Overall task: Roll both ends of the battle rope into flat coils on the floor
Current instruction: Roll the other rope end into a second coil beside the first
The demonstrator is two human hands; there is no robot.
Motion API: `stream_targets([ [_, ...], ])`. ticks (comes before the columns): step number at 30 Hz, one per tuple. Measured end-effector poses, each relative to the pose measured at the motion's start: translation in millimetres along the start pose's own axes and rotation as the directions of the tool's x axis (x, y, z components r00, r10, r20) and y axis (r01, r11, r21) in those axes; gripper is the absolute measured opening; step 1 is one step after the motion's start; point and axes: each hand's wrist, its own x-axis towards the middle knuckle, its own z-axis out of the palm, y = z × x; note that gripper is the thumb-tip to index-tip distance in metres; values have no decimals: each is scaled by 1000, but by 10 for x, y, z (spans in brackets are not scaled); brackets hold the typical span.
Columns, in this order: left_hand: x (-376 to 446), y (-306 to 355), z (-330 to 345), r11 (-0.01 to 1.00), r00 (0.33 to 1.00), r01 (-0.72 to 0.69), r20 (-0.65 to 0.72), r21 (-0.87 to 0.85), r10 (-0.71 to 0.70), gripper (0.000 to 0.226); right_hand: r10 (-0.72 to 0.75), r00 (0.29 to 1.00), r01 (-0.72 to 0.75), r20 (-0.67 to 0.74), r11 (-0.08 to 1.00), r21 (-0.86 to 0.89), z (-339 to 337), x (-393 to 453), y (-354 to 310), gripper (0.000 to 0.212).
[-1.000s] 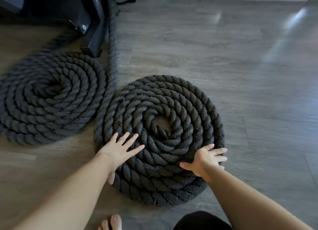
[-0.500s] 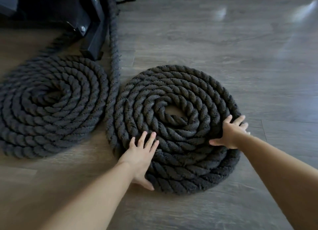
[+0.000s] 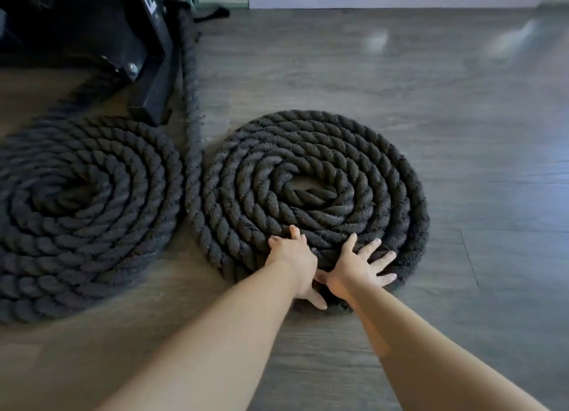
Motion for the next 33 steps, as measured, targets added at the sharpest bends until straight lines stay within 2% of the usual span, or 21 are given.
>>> stream_targets([
  [1, 2, -158, -95, 989, 991, -105, -71, 100, 112, 107, 5, 1000, -5, 7, 1000, -9, -12, 34, 4, 127],
  [2, -8, -370, -171, 967, 968, -182, -140, 180, 209, 105, 9, 1000, -9, 12, 1000, -19, -41, 61, 6, 128],
  [4, -17, -898, -192, 937, 950, -217, -161, 275, 267, 127, 4, 1000, -3, 11, 998, -57, -111, 128, -21, 127],
  [5, -13, -1150, -134, 938, 966, -196, -107, 286, 234, 140, -2, 1000, 2, 9, 997, -77, -150, 171, -42, 127],
  [7, 2, -1493, 93, 966, 991, -128, -2, 223, 132, 152, -6, 1000, 8, 16, 993, -117, -223, 276, -94, 128],
  [10, 127, -1586, 436, 986, 993, -84, -68, 145, 95, 151, -17, 1000, 19, 11, 980, -200, -370, 488, -166, 128],
  [14, 263, -1490, 495, 1000, 991, -29, -131, 3, 29, 146, 5, 999, 8, 45, 960, -280, -787, 765, -356, 124],
  [16, 335, -1445, 436, 998, 989, -3, -150, -69, -7, 145, 69, 998, -67, 1, 979, -193, -848, 750, -535, 109],
  [18, 362, -1414, 383, 993, 989, 29, -144, -117, -46, 143, 155, 988, -155, 2, 988, -1, -666, 596, -766, 100],
  [20, 383, -1417, 319, 991, 989, 48, -130, -127, -65, 143, 160, 985, -166, 67, 982, 95, -414, 397, -965, 117],
  [22, 393, -1385, 281, 990, 991, 56, -110, -130, -70, 143, 142, 984, -151, 111, 985, 79, -274, 295, -1050, 130],
  [27, 472, -1364, 160, 992, 990, 84, -107, -94, -94, 138, 144, 985, -148, 96, 989, 30, -339, 534, -1154, 131],
  [33, 634, -1345, -47, 968, 986, 96, -109, -230, -124, 139, 33, 998, -28, 56, 996, -80, -644, 876, -1132, 130],
])
